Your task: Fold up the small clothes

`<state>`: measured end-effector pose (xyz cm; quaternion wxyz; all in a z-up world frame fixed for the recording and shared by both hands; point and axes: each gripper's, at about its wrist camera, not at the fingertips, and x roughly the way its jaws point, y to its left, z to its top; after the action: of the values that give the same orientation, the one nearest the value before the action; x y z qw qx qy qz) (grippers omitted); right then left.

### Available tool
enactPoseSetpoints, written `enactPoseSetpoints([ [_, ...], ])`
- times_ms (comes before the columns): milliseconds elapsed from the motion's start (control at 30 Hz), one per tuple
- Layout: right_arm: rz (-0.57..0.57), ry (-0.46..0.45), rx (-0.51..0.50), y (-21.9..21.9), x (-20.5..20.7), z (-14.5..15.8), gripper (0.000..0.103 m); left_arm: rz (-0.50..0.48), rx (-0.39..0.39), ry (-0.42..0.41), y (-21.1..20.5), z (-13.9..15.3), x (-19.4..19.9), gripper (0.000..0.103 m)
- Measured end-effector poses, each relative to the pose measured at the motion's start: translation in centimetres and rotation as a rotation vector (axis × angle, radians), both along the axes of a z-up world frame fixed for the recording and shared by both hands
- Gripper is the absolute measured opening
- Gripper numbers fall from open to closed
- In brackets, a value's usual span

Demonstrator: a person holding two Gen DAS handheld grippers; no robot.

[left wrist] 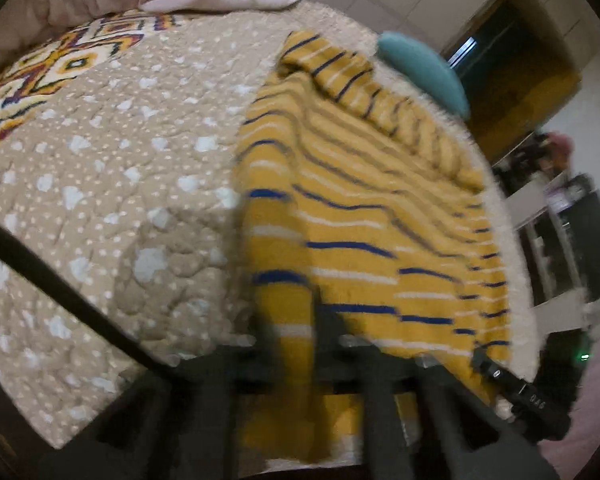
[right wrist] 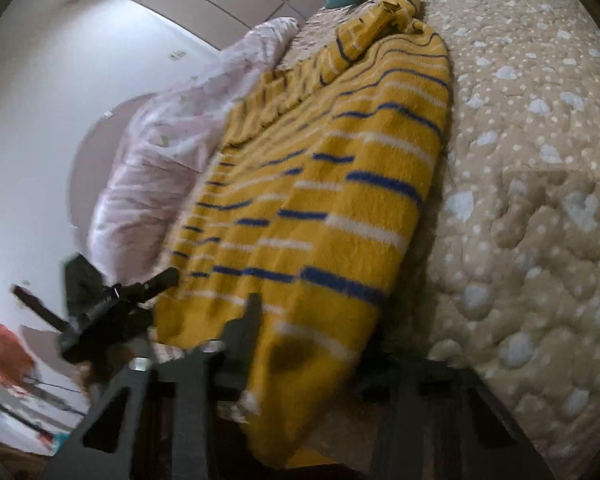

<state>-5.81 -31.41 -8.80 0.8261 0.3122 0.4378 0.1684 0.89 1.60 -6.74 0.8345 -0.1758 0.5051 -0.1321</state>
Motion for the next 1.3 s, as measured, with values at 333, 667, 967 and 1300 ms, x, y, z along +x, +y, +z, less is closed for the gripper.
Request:
enactPoseSetpoints([
  [333,0.038,-0.042,0.070,-3.3,-3.7,3.1,0.008,-0.031,-0.017,-0.054,1.1,4.2,-3.5,0.008],
  [667,0.085,-0.036,0.057,-3.2,-5.3,4.3,0.009,-0.018,-0.038,-0.020,1.7,2.2,-2.4,0.008],
  [967,0.043,-0.208,-0.008,-4.4,7.6,12.9,0.009,0.039,-0.025,-0.192,-0.5,9.5,10.3,0.008],
  [1300,-0.082,-0.079,-0.050,-6.5,21.1,9.3,0.011,0.043,0.009,-0.033,-3.8,4.8,24.2,0.009],
])
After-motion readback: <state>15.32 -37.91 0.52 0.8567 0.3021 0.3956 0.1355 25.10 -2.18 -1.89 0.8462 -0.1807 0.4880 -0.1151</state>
